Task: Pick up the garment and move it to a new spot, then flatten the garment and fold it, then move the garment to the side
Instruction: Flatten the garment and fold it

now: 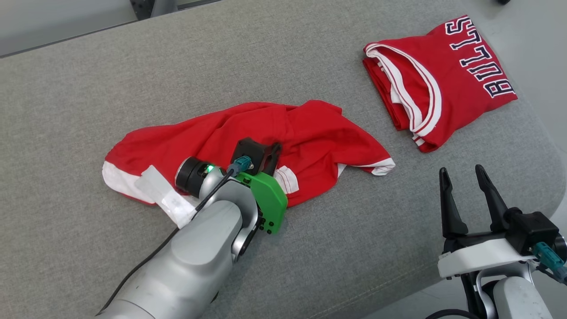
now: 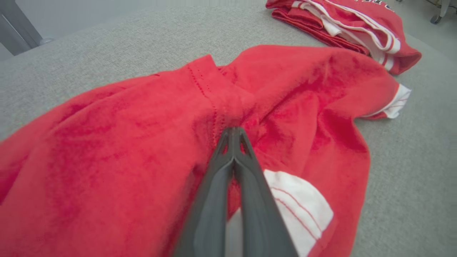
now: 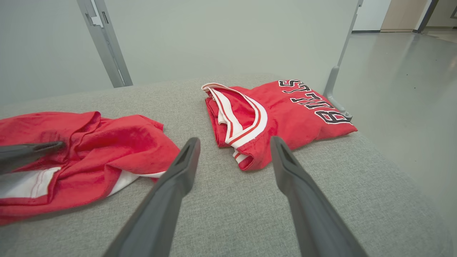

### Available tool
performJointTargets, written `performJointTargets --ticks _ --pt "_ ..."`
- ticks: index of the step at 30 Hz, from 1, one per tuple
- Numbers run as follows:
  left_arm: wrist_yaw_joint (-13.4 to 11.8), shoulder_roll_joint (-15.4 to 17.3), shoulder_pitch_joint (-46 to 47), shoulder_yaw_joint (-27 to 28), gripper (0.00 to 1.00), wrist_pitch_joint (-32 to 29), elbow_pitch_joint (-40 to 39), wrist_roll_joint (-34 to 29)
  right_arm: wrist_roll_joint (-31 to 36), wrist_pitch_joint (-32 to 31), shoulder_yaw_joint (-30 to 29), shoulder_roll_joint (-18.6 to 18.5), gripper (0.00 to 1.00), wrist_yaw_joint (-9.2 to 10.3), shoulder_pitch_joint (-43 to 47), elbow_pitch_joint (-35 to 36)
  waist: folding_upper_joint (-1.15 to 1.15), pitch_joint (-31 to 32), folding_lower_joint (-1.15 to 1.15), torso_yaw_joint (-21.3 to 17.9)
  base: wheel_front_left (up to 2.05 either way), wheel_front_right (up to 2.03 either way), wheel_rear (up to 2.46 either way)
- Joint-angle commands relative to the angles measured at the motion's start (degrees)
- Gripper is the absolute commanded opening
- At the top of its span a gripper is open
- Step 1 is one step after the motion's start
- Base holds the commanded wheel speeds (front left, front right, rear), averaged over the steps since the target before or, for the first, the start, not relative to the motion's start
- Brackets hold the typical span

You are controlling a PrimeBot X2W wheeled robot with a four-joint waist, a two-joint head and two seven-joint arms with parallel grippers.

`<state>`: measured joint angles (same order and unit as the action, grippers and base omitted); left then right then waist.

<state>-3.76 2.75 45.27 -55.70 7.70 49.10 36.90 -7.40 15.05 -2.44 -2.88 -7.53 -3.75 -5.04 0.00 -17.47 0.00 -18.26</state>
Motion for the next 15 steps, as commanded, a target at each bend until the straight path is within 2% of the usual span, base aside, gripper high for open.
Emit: performJointTargets --ticks 1,8,15 --pt "0.1 0.28 1.19 0.1 0.0 0.64 -1.01 0.92 -0.25 0.17 -0.3 -0.02 1.0 0.09 -0.03 -0.06 0.0 0.2 0.0 0.45 0.0 0.0 0.0" --pt "-0.97 0.28 1.41 -0.75 0.0 0.47 -4.66 1.74 -0.03 0.17 -0.52 -0.02 1.0 0.09 0.3 -0.1 0.0 0.65 0.0 1.63 0.0 0.0 0.0" --pt "-0.96 0.45 0.11 -1.8 0.0 -0.87 -4.19 1.89 -0.24 0.17 -0.29 -0.02 1.0 0.09 -0.13 -0.11 0.0 0.73 0.0 1.88 0.0 0.0 0.0"
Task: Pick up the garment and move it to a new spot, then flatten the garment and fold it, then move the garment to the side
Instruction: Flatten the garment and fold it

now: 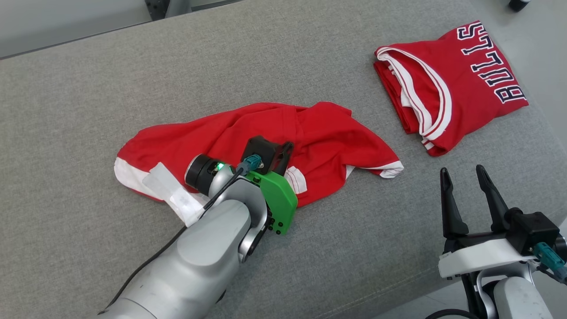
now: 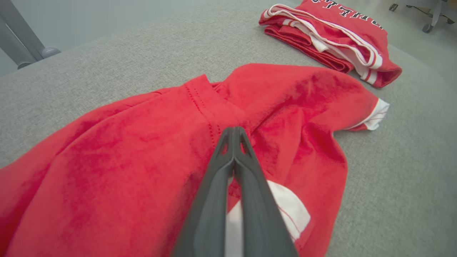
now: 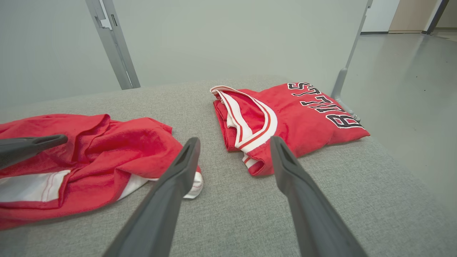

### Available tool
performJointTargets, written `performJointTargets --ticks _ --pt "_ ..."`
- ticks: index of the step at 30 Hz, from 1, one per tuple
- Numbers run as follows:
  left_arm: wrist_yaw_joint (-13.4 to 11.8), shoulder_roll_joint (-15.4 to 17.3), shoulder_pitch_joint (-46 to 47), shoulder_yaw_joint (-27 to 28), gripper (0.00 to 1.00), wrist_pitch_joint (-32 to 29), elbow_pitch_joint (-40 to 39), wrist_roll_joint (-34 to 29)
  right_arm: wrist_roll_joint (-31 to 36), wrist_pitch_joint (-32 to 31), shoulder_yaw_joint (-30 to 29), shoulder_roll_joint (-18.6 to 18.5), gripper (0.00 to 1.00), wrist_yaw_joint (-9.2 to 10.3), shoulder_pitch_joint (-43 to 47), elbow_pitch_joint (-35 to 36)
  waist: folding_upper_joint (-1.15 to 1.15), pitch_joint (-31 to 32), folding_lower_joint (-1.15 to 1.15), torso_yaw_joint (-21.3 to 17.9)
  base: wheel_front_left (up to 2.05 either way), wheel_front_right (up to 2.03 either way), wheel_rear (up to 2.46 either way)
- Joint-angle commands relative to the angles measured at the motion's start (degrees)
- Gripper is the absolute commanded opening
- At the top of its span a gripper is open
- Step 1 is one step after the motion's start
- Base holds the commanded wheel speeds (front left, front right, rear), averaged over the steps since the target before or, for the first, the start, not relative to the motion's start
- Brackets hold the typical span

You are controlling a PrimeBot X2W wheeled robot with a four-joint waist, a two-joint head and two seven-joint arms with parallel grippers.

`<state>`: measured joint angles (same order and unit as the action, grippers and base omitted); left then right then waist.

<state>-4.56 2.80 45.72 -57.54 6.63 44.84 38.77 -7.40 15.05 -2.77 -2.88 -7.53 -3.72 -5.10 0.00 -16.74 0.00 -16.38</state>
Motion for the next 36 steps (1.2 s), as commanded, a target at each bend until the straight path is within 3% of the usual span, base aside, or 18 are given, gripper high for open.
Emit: performJointTargets --ticks 1,3,4,5,6,14,16,17,20,36 --pt "-0.3 0.46 -0.4 -0.05 0.0 0.17 0.16 -0.01 -0.27 0.17 0.02 -0.02 1.0 0.09 -0.16 -0.01 0.0 -0.05 0.0 0.01 0.0 0.0 0.0" --pt "-0.75 0.61 -0.43 -0.28 0.0 0.08 0.64 -0.32 -0.31 0.17 0.01 -0.02 1.0 0.09 -0.11 0.03 0.0 -0.2 0.0 0.0 0.0 0.0 0.0" --pt "-0.94 0.64 -0.51 -0.62 0.25 -0.6 1.07 -0.47 -0.36 0.17 0.05 -0.02 1.0 0.09 -0.11 0.02 0.0 -0.29 0.0 -0.05 0.0 0.0 0.0" --pt "-0.74 0.59 -0.64 -1.01 0.56 -1.3 1.42 -0.57 -0.46 0.17 0.1 -0.02 1.0 0.09 -0.18 -0.01 0.0 -0.38 0.0 -0.14 0.0 0.0 0.0" --pt "-0.58 0.54 -0.59 -1.23 1.0 -1.87 1.67 -0.59 -0.57 0.17 0.17 -0.02 1.0 0.09 -0.27 -0.04 0.0 -0.48 0.0 -0.23 0.0 0.0 0.0" --pt "-0.41 0.7 0.42 -1.94 1.0 -2.38 2.86 -0.63 -0.93 0.17 0.07 -0.02 1.0 0.09 -0.59 0.0 0.0 -1.19 0.0 -1.05 0.0 0.0 0.0" --pt "-0.42 0.77 0.67 -1.95 0.85 -2.17 3.11 -0.59 -1.03 0.17 0.09 -0.02 1.0 0.09 -0.59 -0.12 0.0 -1.2 0.0 -1.22 0.0 0.0 0.0" --pt "-0.42 0.77 0.76 -1.94 0.4 -2.03 3.19 -0.52 -1.1 0.17 0.12 -0.02 1.0 0.09 -0.58 -0.18 0.0 -1.17 0.0 -1.29 0.0 0.0 0.0" --pt "-0.3 0.73 0.99 -1.73 0.03 -1.69 3.25 -0.11 -1.18 0.17 0.18 -0.02 1.0 0.09 -0.44 -0.38 0.0 -0.96 0.0 -1.41 0.0 0.0 0.0" --pt "0.03 0.6 0.73 -2.31 0.0 -0.87 4.64 1.01 -0.78 0.17 0.19 -0.01 1.0 0.09 0.0 -0.6 0.0 0.03 0.0 -1.32 0.0 0.0 0.0"
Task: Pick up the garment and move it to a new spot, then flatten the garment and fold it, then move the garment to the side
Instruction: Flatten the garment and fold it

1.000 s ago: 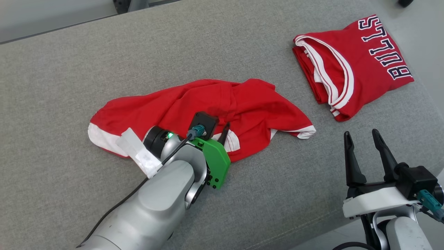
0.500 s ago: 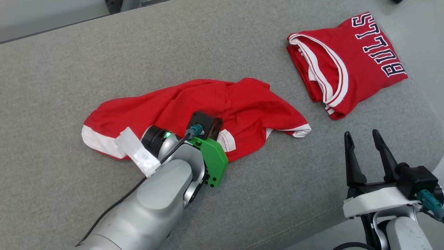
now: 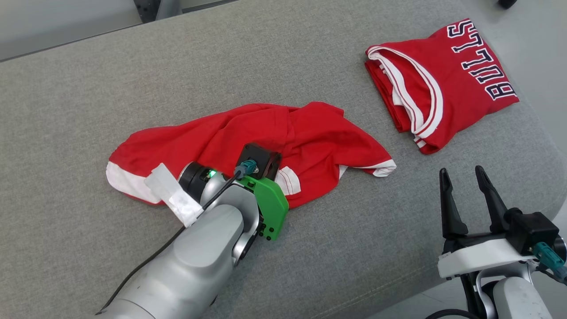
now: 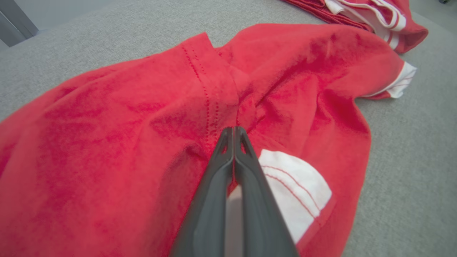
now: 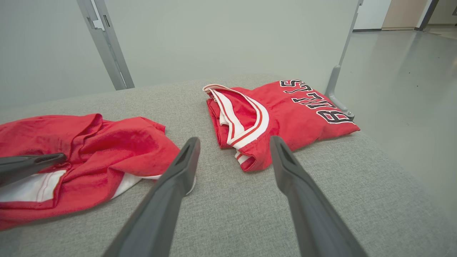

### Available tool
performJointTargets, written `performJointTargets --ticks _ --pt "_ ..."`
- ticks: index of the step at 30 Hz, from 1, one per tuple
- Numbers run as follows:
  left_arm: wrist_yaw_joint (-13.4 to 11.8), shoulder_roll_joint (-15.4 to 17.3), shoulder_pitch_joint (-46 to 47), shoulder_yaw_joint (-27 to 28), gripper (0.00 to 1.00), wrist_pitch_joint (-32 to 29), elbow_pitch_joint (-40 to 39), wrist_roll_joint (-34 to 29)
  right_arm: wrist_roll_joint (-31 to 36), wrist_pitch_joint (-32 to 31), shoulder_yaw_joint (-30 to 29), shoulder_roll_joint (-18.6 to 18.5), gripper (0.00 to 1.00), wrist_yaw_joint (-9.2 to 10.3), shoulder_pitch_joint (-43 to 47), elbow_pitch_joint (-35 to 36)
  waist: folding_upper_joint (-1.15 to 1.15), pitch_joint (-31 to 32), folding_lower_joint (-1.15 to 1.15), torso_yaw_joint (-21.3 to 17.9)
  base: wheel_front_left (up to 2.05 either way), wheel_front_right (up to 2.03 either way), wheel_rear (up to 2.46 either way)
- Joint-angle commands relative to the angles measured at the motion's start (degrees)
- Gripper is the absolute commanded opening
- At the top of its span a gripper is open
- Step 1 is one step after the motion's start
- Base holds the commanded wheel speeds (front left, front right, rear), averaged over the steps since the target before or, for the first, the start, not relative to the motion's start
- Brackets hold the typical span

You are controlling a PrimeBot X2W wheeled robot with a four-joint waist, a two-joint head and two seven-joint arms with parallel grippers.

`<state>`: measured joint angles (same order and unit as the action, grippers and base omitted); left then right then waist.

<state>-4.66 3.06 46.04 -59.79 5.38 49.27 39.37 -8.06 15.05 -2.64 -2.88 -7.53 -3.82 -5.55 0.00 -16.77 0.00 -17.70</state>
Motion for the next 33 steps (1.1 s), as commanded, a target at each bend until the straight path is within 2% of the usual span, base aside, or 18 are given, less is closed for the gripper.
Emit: performJointTargets --ticks 1,12,20,33 --pt "0.11 0.33 0.41 0.11 0.0 0.63 0.14 0.56 -0.11 0.17 0.05 -0.01 1.0 0.09 0.2 -0.17 0.0 0.14 0.0 0.02 0.0 0.0 0.0" --pt "0.51 0.09 0.47 0.49 0.0 1.77 -2.5 2.16 0.13 0.17 0.07 -0.01 1.0 0.09 0.41 -0.06 0.0 0.64 0.0 0.37 0.0 0.0 0.0" --pt "0.51 -0.11 1.07 0.65 0.0 1.3 -8.47 4.85 -0.7 0.17 0.66 -0.02 1.0 0.09 -0.22 -0.22 0.0 0.56 0.0 -0.85 0.0 0.0 0.0" --pt "-3.2 -0.05 6.69 -3.41 0.0 -3.2 -16.45 8.02 -3.56 0.17 1.54 -0.01 1.0 0.09 -0.96 -0.89 0.0 -0.79 0.0 -5.35 0.0 0.0 0.0"
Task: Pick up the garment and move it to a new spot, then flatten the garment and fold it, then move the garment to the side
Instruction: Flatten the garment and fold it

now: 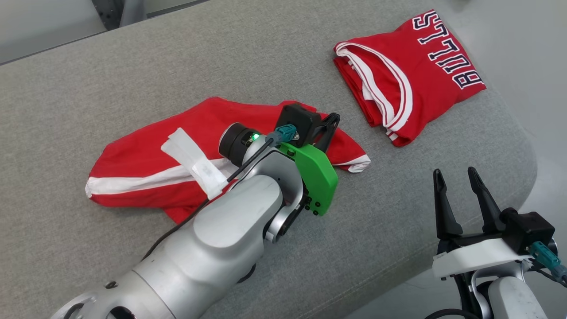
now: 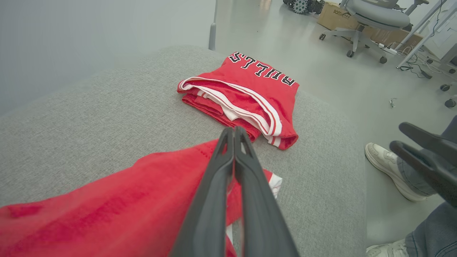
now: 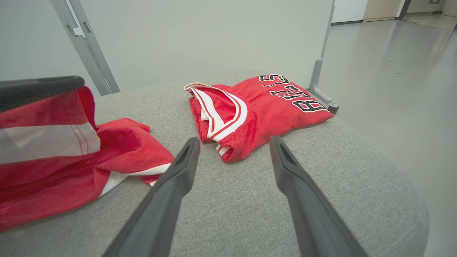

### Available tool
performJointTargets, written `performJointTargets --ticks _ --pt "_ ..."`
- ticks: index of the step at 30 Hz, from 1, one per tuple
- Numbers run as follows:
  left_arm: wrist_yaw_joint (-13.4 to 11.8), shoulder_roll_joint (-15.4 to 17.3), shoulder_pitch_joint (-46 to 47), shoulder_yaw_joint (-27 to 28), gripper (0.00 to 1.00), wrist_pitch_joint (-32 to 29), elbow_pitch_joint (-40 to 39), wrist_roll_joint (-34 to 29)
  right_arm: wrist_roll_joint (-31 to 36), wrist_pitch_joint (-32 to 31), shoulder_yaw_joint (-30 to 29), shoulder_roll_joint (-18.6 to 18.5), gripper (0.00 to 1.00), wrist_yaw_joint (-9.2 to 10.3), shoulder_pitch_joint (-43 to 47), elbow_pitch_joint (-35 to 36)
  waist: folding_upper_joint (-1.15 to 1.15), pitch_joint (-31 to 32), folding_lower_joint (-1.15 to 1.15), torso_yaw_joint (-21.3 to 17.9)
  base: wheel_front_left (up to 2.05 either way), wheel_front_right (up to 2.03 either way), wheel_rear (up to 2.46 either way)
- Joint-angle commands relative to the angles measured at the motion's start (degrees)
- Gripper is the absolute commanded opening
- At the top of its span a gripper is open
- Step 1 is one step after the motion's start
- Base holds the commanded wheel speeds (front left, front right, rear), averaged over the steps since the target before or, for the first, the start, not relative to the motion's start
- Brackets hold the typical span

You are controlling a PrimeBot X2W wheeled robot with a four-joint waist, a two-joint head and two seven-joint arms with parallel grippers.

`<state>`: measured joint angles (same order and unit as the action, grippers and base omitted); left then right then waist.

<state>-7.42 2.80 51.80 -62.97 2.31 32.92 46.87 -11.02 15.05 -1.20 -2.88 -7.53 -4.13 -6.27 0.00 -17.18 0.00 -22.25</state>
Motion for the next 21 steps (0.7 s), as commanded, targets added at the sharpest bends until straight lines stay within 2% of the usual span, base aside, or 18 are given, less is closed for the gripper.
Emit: performJointTargets --ticks 1,5,10,21 --pt "-0.82 0.22 0.99 -0.62 0.0 -0.71 -0.03 1.21 -0.76 0.17 0.16 -0.01 1.0 0.09 -0.68 -0.19 0.0 -0.49 0.0 -1.01 0.0 0.0 0.0" --pt "-1.69 0.22 -0.06 -2.44 0.0 -2.26 1.66 3.09 -1.2 0.17 0.52 -0.01 1.0 0.09 -0.93 -0.43 0.0 -1.0 0.0 -1.7 0.0 0.0 0.0" --pt "-1.62 0.2 -1.54 -4.66 0.0 -1.82 2.98 5.92 -1.16 0.17 0.41 -0.01 1.0 0.09 -1.12 -0.43 0.0 -1.78 0.0 -1.78 0.0 0.0 0.0" --pt "-2.3 0.19 -0.64 -8.84 0.0 -0.02 -3.05 10.58 -0.3 0.17 0.59 -0.01 1.0 0.09 -1.82 -0.63 0.0 -2.01 0.0 -1.15 0.0 0.0 0.0"
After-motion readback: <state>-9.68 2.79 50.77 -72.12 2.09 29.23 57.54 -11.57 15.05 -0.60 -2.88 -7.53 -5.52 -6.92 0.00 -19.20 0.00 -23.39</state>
